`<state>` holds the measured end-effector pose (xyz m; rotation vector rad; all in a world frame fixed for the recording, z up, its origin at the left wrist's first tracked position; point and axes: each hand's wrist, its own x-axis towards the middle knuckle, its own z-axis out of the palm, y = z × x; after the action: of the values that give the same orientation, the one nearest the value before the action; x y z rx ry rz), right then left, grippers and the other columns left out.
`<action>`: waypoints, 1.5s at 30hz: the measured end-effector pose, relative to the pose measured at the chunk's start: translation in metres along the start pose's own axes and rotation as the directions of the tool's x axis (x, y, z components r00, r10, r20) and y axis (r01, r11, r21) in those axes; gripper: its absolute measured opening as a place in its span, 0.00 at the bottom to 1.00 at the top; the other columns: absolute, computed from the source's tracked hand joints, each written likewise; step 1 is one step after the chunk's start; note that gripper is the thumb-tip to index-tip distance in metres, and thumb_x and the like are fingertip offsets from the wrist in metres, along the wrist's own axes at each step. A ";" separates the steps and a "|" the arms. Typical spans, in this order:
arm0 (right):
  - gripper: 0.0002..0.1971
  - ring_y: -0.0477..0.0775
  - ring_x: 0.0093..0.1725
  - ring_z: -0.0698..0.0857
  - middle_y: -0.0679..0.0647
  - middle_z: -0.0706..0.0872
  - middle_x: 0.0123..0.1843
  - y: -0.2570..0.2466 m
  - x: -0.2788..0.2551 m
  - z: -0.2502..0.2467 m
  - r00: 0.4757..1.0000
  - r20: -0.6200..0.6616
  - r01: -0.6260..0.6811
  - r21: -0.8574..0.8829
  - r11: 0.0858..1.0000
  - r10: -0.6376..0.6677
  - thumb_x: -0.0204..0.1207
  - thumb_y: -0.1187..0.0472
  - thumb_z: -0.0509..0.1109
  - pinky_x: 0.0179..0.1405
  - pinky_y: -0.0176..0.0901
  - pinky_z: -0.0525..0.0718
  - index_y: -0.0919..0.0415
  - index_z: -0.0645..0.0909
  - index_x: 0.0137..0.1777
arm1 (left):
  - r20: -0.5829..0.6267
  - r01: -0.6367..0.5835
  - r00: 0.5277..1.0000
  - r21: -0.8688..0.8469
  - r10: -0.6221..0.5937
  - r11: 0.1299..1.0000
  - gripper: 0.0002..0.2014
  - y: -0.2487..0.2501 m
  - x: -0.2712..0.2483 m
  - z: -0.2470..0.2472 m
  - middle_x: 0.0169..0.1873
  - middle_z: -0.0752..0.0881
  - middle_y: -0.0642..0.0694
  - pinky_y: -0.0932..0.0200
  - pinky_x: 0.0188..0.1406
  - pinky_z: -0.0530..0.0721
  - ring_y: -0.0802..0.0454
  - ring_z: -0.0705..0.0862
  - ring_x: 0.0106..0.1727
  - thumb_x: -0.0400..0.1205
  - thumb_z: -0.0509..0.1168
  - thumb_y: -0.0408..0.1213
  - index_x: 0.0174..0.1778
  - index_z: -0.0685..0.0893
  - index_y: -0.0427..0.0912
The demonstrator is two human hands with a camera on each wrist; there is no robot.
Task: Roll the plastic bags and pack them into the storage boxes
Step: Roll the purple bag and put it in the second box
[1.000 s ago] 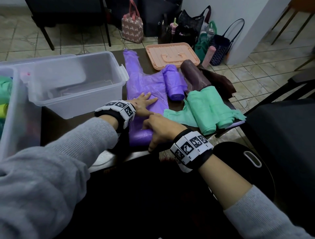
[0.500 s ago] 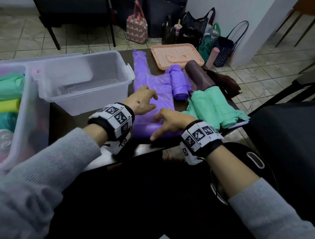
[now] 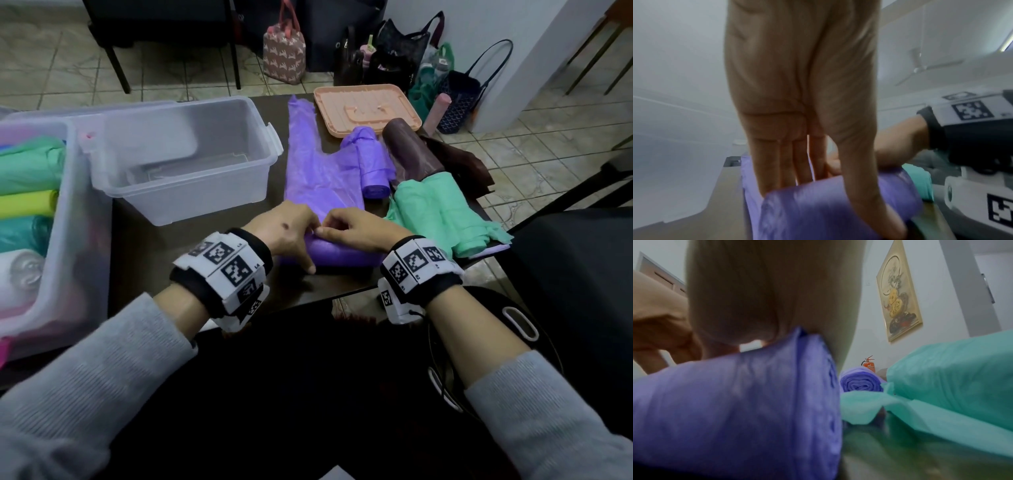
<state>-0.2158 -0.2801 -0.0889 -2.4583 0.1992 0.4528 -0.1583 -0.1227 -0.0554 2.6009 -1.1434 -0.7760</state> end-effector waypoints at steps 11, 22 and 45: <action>0.29 0.48 0.47 0.81 0.46 0.82 0.47 -0.012 -0.022 0.014 0.996 0.059 0.079 -0.186 0.979 -0.069 0.53 0.46 0.86 0.44 0.37 0.73 0.50 0.78 0.52 | 0.303 0.057 0.948 0.132 -0.095 0.990 0.22 -0.002 0.009 -0.003 0.50 0.88 0.52 0.53 0.58 0.84 0.51 0.85 0.52 0.67 0.78 0.50 0.57 0.87 0.52; 0.24 0.47 0.47 0.78 0.44 0.82 0.46 -0.019 -0.015 -0.006 0.979 0.193 -0.024 -0.190 0.981 0.062 0.72 0.45 0.73 0.50 0.38 0.73 0.53 0.81 0.67 | 0.073 0.011 0.997 0.079 -0.016 0.997 0.16 -0.001 0.007 -0.005 0.54 0.87 0.44 0.58 0.51 0.81 0.48 0.83 0.51 0.74 0.74 0.36 0.58 0.86 0.44; 0.22 0.57 0.59 0.81 0.57 0.83 0.62 -0.035 -0.002 -0.002 0.988 0.088 -0.091 -0.323 0.942 0.125 0.72 0.55 0.74 0.55 0.43 0.74 0.59 0.76 0.65 | -0.101 -0.004 0.995 0.172 0.022 0.985 0.31 -0.004 0.001 -0.001 0.51 0.83 0.41 0.50 0.46 0.81 0.40 0.82 0.52 0.59 0.83 0.41 0.57 0.81 0.40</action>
<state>-0.2087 -0.2534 -0.0672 -2.7375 0.2328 0.7122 -0.1551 -0.1206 -0.0568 2.7331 -1.2463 -0.5559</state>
